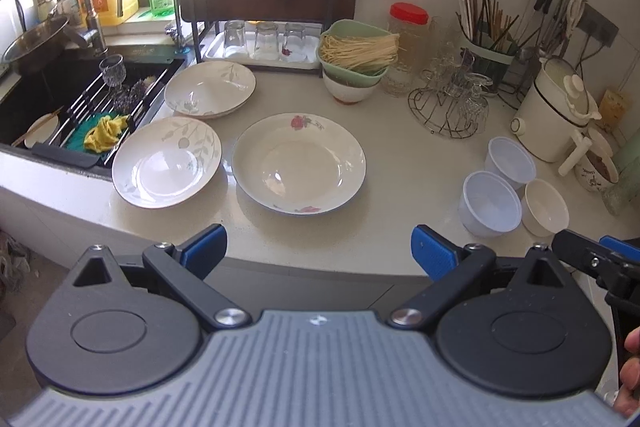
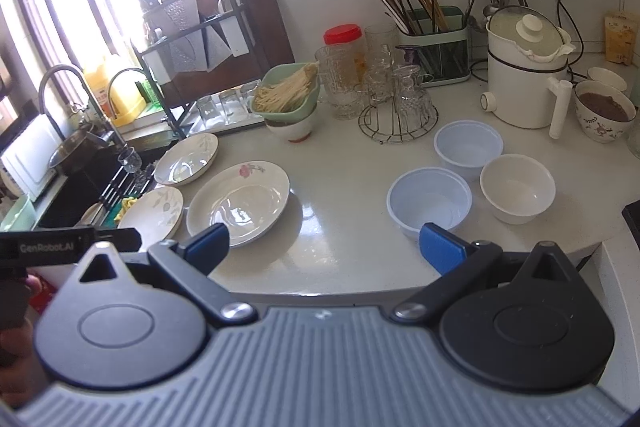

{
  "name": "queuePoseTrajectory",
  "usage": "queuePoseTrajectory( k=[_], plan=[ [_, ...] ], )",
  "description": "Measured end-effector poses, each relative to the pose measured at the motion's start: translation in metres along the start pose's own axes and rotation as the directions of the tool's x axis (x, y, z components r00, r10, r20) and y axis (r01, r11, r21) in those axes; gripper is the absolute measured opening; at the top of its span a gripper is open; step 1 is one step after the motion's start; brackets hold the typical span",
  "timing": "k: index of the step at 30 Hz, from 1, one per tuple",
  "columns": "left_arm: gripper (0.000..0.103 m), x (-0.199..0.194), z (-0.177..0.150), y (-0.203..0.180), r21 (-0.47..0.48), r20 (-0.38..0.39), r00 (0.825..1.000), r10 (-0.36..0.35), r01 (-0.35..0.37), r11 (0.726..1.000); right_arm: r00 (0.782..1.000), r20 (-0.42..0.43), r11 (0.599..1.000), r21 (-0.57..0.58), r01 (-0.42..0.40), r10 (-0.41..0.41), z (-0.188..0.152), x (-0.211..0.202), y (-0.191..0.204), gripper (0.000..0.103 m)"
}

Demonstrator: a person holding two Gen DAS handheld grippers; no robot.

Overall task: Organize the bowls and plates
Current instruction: 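Move both tools toward the leaf-print plate beside the sink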

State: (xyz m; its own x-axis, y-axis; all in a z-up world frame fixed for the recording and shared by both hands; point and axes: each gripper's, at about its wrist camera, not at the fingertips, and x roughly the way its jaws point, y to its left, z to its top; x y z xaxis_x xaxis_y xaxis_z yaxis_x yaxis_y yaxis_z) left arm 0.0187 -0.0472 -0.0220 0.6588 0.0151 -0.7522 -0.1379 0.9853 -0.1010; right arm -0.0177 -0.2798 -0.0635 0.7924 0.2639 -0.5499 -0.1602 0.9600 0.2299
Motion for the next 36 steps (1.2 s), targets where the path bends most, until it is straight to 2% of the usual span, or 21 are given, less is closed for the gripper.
queuePoseTrajectory(
  k=[7, 10, 16, 20, 27, 36],
  plan=[
    [0.100, 0.002, -0.013, 0.002, -0.018, -0.034, 0.998, 0.046, -0.047, 0.999, 0.997, -0.012, 0.995, -0.061, -0.076, 0.076, -0.001, 0.001, 0.000, 0.103],
    [0.100, 0.000, -0.019, 0.007, -0.040, -0.039, 0.997, 0.062, -0.063, 0.997, 0.992, -0.018, 0.991, -0.042, -0.124, 0.123, -0.002, 0.004, 0.001, 0.103],
    [0.100, -0.003, -0.019, 0.015, -0.057, -0.050, 0.996, 0.075, -0.078, 0.995, 0.992, -0.028, 0.989, -0.076, -0.125, 0.124, -0.004, 0.004, 0.008, 0.103],
    [0.100, -0.004, -0.013, 0.017, -0.045, -0.050, 0.997, 0.061, -0.063, 0.997, 0.996, -0.011, 0.991, -0.104, -0.086, 0.085, -0.001, -0.001, 0.015, 0.103],
    [0.100, 0.007, -0.003, 0.036, -0.043, -0.052, 0.998, 0.033, -0.036, 0.998, 0.994, -0.007, 0.991, -0.065, -0.114, 0.113, 0.000, 0.004, 0.027, 0.103],
    [0.100, 0.027, 0.019, 0.096, 0.012, -0.033, 0.999, -0.006, 0.007, 1.000, 0.990, -0.022, 0.990, -0.028, -0.141, 0.140, -0.005, 0.037, 0.080, 0.101]
  ],
)
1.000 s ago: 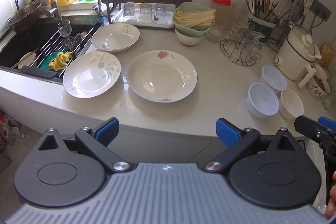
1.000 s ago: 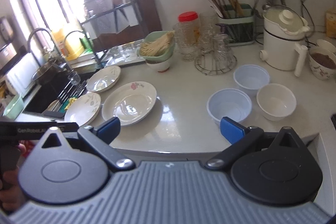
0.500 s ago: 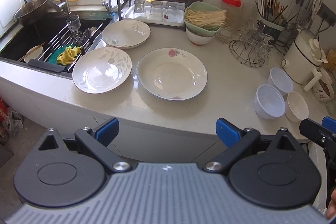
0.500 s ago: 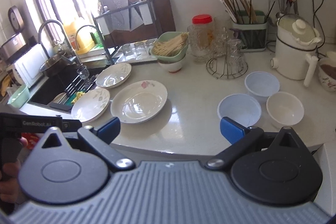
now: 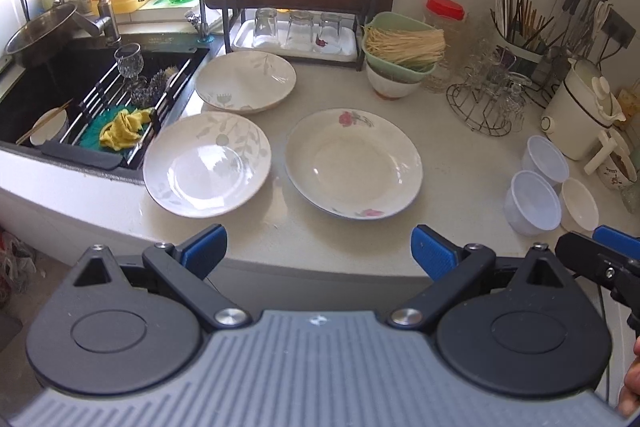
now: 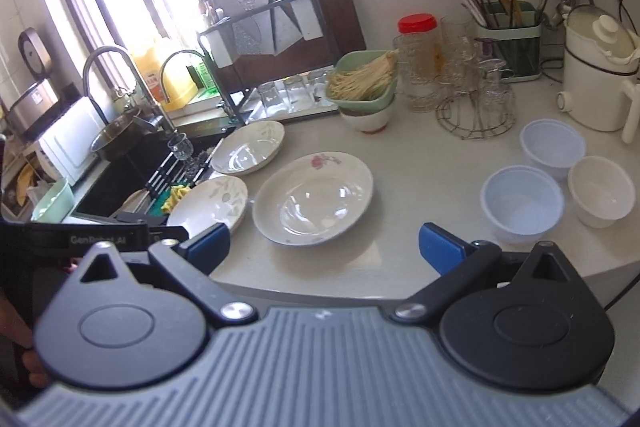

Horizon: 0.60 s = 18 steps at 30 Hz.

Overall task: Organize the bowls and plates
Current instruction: 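Move both tools toward the leaf-print plate beside the sink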

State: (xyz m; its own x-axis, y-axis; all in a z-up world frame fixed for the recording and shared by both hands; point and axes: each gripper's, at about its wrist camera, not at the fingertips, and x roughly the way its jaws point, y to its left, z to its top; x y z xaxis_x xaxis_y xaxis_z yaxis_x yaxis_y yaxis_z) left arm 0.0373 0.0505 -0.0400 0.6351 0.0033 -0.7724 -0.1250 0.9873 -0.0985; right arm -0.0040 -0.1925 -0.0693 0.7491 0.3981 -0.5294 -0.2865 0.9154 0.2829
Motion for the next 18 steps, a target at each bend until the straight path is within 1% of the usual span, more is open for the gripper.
queuePoseTrajectory(
  k=[3, 6, 11, 13, 15, 17, 18],
  plan=[
    [0.100, 0.008, 0.011, 0.030, 0.002, -0.002, 1.000, -0.007, 0.007, 1.000, 1.000, 0.001, 1.000, 0.010, 0.008, -0.008, 0.002, 0.017, 0.023, 0.101],
    [0.100, 0.016, 0.023, 0.064, 0.007, -0.004, 1.000, -0.015, 0.015, 1.000, 1.000, -0.001, 0.999, 0.030, -0.010, 0.010, 0.004, 0.037, 0.046, 0.098],
    [0.100, 0.037, 0.039, 0.115, 0.017, -0.022, 0.999, -0.031, 0.032, 0.999, 1.000, -0.023, 0.999, 0.042, 0.003, -0.002, 0.001, 0.073, 0.081, 0.096],
    [0.100, 0.048, 0.043, 0.131, 0.024, -0.030, 0.999, -0.026, 0.027, 0.999, 0.999, -0.038, 0.999, 0.038, 0.009, -0.008, 0.000, 0.088, 0.092, 0.091],
    [0.100, 0.060, 0.048, 0.146, 0.030, -0.040, 0.999, -0.029, 0.030, 0.999, 0.999, -0.052, 0.999, 0.036, 0.014, -0.012, -0.001, 0.103, 0.100, 0.082],
    [0.100, 0.069, 0.052, 0.158, 0.038, -0.048, 0.998, -0.044, 0.046, 0.998, 0.998, -0.066, 0.999, 0.047, 0.020, -0.017, -0.003, 0.118, 0.108, 0.078],
    [0.100, 0.074, 0.054, 0.164, 0.058, -0.048, 0.997, -0.060, 0.062, 0.996, 0.997, -0.076, 0.998, 0.050, 0.025, -0.021, -0.004, 0.126, 0.112, 0.075]
  ],
)
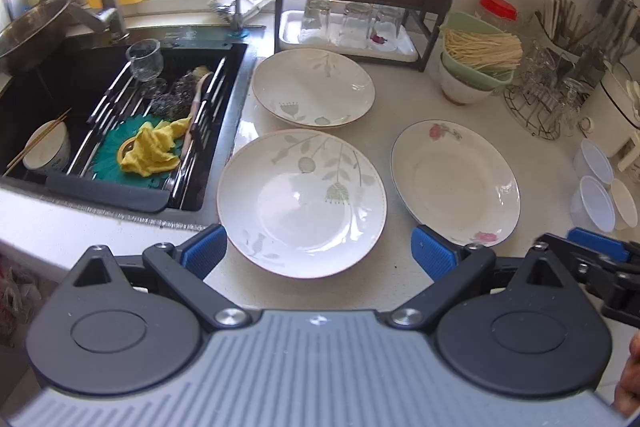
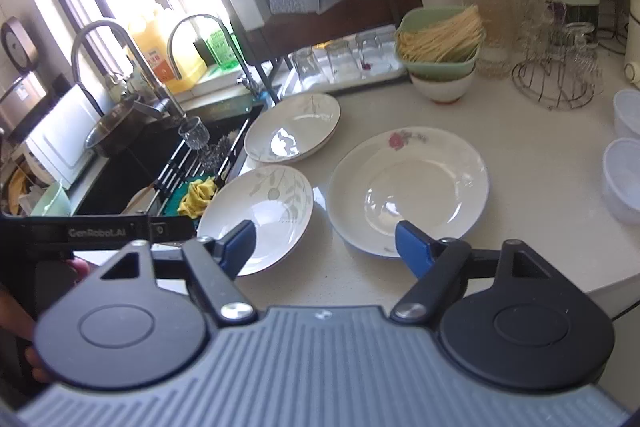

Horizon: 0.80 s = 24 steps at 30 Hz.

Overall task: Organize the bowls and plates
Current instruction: 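Move both tools toward the leaf-print plate beside the sink, then close the left and right grippers on the leaf-print plate's rim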

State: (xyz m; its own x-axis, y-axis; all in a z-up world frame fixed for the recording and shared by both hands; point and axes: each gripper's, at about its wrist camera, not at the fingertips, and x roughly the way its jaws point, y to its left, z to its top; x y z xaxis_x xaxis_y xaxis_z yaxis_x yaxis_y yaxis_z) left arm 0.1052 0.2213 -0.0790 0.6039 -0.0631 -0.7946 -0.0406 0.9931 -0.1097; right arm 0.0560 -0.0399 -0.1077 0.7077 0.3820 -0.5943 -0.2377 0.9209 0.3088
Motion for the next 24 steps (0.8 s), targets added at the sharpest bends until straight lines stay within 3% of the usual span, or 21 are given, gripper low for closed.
queuePoseTrajectory(
  k=[4, 8, 14, 21, 24],
  plan=[
    [0.100, 0.017, 0.008, 0.014, 0.063, 0.002, 1.000, 0.005, -0.005, 0.998, 1.000, -0.023, 1.000, -0.017, 0.003, -0.003, -0.003, 0.028, 0.021, 0.067],
    [0.100, 0.037, 0.010, 0.036, 0.036, -0.013, 0.998, -0.062, 0.062, 0.997, 0.998, -0.054, 1.000, -0.005, -0.010, 0.009, -0.005, 0.053, 0.030, 0.066],
    [0.097, 0.073, 0.007, 0.059, 0.034, -0.015, 0.997, -0.079, 0.079, 0.996, 0.996, -0.087, 1.000, 0.015, -0.014, 0.015, -0.008, 0.091, 0.037, 0.064],
    [0.072, 0.118, 0.013, 0.090, -0.047, -0.080, 0.992, -0.099, 0.096, 0.994, 0.990, -0.137, 0.999, 0.031, -0.014, 0.018, -0.010, 0.124, 0.047, 0.064],
    [0.059, 0.131, 0.017, 0.097, -0.045, -0.088, 0.992, -0.094, 0.090, 0.995, 0.988, -0.152, 0.999, 0.054, -0.008, 0.016, -0.011, 0.137, 0.045, 0.050]
  ],
)
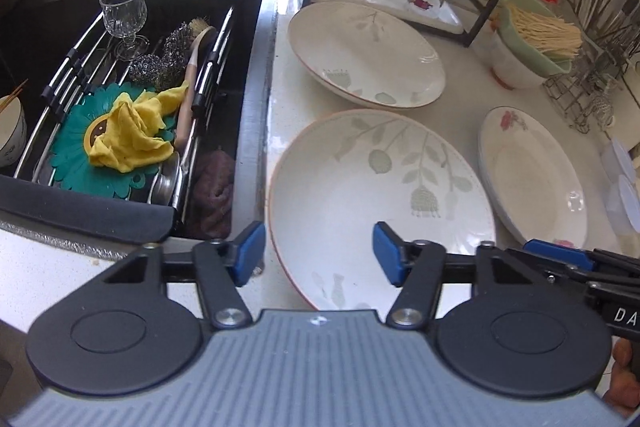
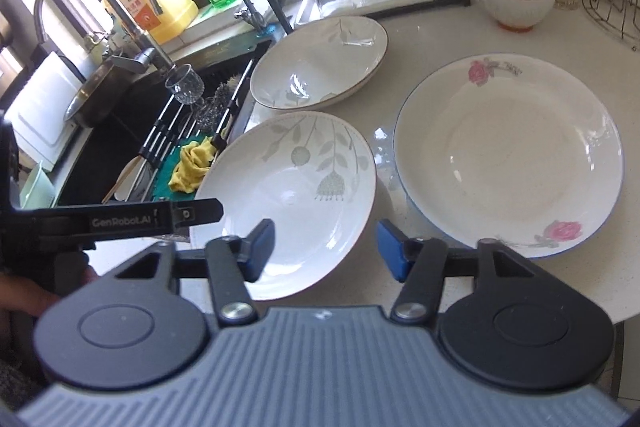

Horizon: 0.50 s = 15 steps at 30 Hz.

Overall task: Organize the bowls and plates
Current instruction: 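Close the left and right grippers on the leaf-print plate's rim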

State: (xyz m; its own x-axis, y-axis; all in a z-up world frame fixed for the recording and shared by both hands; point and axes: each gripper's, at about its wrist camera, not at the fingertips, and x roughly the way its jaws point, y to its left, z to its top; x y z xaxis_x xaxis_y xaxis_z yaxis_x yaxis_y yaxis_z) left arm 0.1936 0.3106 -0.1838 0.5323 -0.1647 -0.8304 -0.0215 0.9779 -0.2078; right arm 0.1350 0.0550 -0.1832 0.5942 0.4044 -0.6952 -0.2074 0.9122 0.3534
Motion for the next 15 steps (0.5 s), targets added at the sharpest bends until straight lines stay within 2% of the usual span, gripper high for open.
queuePoseTrajectory(
  k=[4, 6, 9, 14, 15],
  plan=[
    [0.044, 0.015, 0.008, 0.013, -0.024, -0.016, 1.000, -0.012, 0.011, 1.000, 0.999, -0.001, 0.999, 0.029, 0.041, -0.041, 0.001, 0.015, -0.004, 0.039],
    [0.039, 0.020, 0.012, 0.016, -0.028, -0.019, 1.000, -0.012, 0.011, 1.000, 0.999, 0.003, 0.998, 0.050, 0.048, -0.048, 0.002, 0.020, -0.007, 0.038],
    [0.032, 0.027, 0.018, 0.020, -0.037, -0.034, 0.999, -0.021, 0.020, 0.999, 0.997, -0.008, 0.995, 0.065, 0.071, -0.070, 0.003, 0.028, -0.010, 0.023],
    [0.021, 0.036, 0.022, 0.022, -0.027, -0.048, 0.999, -0.025, 0.023, 0.999, 0.996, -0.019, 0.993, 0.085, 0.084, -0.083, 0.005, 0.039, -0.011, 0.021],
    [0.014, 0.037, 0.022, 0.024, -0.032, -0.043, 0.999, -0.019, 0.017, 0.999, 0.996, -0.020, 0.993, 0.088, 0.084, -0.082, 0.005, 0.040, -0.012, 0.019]
  ],
)
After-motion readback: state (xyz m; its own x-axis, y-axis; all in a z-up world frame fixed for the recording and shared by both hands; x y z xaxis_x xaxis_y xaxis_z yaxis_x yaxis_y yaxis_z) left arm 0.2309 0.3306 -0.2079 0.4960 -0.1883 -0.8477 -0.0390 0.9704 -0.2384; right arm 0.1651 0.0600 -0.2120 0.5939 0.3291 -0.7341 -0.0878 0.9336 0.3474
